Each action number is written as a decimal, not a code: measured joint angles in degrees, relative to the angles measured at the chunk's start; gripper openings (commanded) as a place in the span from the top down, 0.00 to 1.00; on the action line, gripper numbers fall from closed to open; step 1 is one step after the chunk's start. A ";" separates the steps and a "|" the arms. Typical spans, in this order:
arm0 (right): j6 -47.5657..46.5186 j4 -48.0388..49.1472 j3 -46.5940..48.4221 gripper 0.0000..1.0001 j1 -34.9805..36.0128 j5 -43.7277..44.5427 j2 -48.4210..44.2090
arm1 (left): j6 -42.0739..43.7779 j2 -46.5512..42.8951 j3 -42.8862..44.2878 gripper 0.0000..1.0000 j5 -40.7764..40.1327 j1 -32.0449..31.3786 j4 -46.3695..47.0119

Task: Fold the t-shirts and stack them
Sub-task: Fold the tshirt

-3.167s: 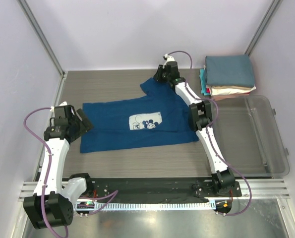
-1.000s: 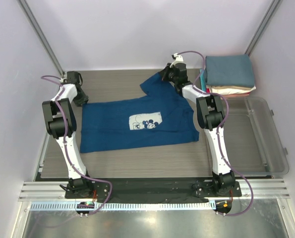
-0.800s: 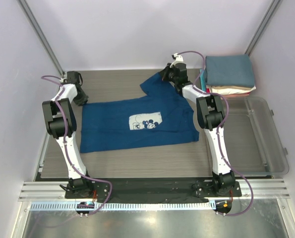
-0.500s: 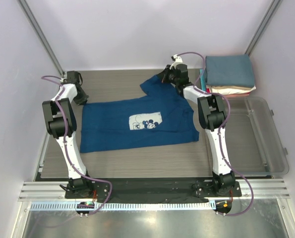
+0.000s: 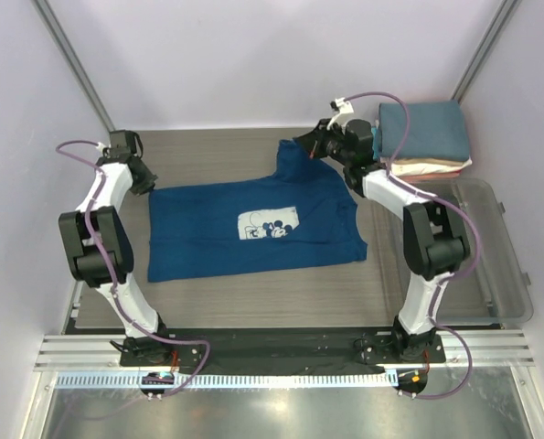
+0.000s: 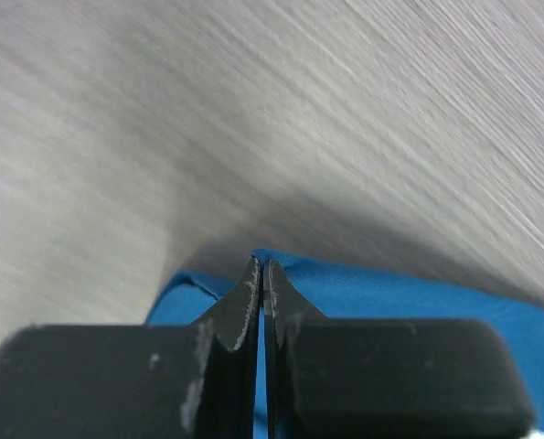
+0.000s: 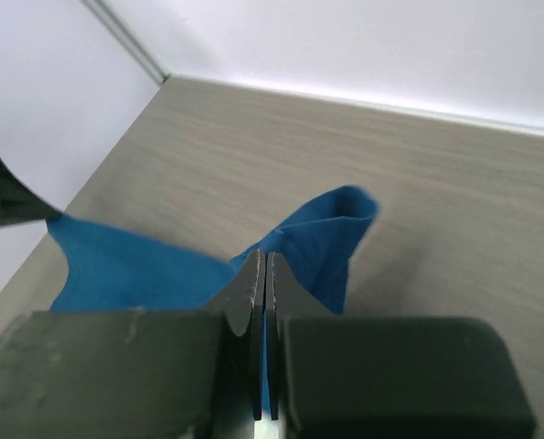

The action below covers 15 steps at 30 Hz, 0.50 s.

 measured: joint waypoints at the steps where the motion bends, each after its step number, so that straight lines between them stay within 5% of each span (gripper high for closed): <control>1: -0.20 0.00 -2.71 0.99 0.33 0.15 -2.58 | -0.17 -1.73 -1.27 1.00 0.04 0.00 0.04; 15: -3.13 -8.20 -35.60 0.99 3.39 6.58 -39.82 | -0.74 -11.98 -14.27 1.00 1.16 0.33 0.00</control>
